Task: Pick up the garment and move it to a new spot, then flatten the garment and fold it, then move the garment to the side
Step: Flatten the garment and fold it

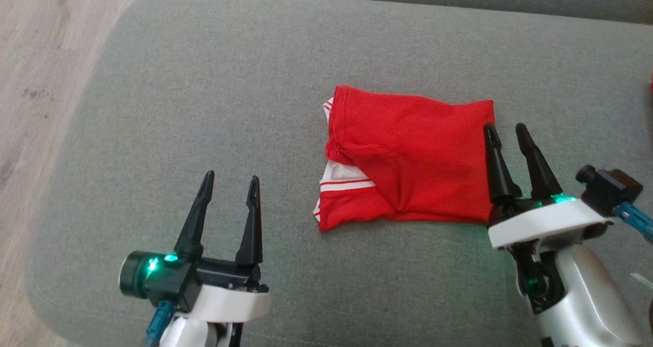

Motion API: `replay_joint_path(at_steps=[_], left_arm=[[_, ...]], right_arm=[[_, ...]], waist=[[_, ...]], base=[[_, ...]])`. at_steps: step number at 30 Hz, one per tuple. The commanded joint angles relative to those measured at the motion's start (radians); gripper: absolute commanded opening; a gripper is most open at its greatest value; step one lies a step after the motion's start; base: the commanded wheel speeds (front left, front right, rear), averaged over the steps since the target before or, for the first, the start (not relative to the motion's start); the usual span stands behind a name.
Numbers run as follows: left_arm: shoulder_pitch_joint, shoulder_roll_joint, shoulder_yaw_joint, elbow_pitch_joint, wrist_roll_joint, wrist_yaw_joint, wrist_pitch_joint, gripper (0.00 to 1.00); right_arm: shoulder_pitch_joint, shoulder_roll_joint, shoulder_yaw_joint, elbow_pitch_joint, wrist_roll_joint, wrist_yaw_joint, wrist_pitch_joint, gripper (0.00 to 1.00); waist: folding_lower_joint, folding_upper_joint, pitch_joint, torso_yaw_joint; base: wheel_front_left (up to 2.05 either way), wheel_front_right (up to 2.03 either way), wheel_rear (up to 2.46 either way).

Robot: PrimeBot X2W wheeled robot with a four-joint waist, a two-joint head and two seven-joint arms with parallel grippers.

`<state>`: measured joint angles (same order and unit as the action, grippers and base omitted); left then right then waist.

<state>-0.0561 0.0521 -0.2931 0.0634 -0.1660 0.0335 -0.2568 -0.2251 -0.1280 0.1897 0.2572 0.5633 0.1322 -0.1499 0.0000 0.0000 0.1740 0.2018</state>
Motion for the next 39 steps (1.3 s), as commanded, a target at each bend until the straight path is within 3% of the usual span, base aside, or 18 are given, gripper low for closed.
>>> replay_joint_path(at_steps=[1,2,9,17,22,27,28,29,33,39], left_arm=[[-0.011,-0.002,0.03,-0.024,0.011,-0.006,-0.005,1.0],[-0.012,-0.002,0.026,-0.025,0.01,-0.007,-0.005,1.0],[-0.012,-0.002,-0.003,-0.02,-0.009,-0.003,-0.005,1.0],[-0.018,-0.002,-0.033,-0.014,-0.04,0.013,-0.005,1.0],[-0.018,-0.002,-0.031,-0.017,-0.047,0.024,-0.005,1.0],[-0.015,-0.002,-0.021,-0.015,-0.043,0.028,-0.005,1.0],[-0.014,-0.002,-0.019,-0.014,-0.043,0.027,-0.005,1.0],[-0.013,-0.002,-0.016,-0.011,-0.042,0.026,-0.005,1.0],[-0.007,-0.002,-0.004,-0.003,-0.039,0.024,-0.005,1.0],[0.018,-0.002,0.032,0.029,-0.048,0.013,-0.005,1.0]], right_arm=[[-0.021,-0.011,0.024,-0.036,0.007,-0.002,-0.002,0.33],[-0.018,-0.019,0.033,-0.035,0.019,-0.002,0.01,0.0],[-0.063,-0.063,0.128,0.033,0.167,-0.002,0.134,0.0],[-0.15,-0.065,0.223,0.227,0.201,-0.002,0.173,0.0],[-0.142,-0.051,0.364,0.165,0.329,-0.002,0.203,0.0],[-0.118,-0.11,0.412,0.104,0.377,-0.002,0.131,0.0],[-0.114,-0.121,0.408,0.105,0.372,-0.002,0.102,0.22],[-0.111,-0.132,0.403,0.108,0.364,-0.002,0.073,1.0],[-0.1,-0.161,0.385,0.121,0.32,-0.002,-0.026,1.0],[-0.045,-0.19,0.278,0.145,0.109,-0.002,-0.11,1.0]], waist=[[0.0,0.0,-0.007,-0.001],[0.0,0.0,-0.005,0.004],[0.0,0.0,0.01,0.088],[0.0,0.0,0.025,0.172],[0.0,0.0,0.024,0.176],[0.0,0.0,0.005,0.143],[0.0,0.0,0.0,0.136],[0.0,0.0,-0.007,0.127],[0.0,0.0,-0.031,0.097],[0.0,0.0,-0.098,0.036]], base=[[0.0,0.0,0.0],[0.0,0.0,0.0],[0.0,0.0,0.0],[0.0,0.0,0.0],[0.0,0.0,0.0],[0.0,0.0,0.0],[0.0,0.0,0.0],[0.0,0.0,0.0],[0.0,0.0,0.0],[0.0,0.0,0.0]])
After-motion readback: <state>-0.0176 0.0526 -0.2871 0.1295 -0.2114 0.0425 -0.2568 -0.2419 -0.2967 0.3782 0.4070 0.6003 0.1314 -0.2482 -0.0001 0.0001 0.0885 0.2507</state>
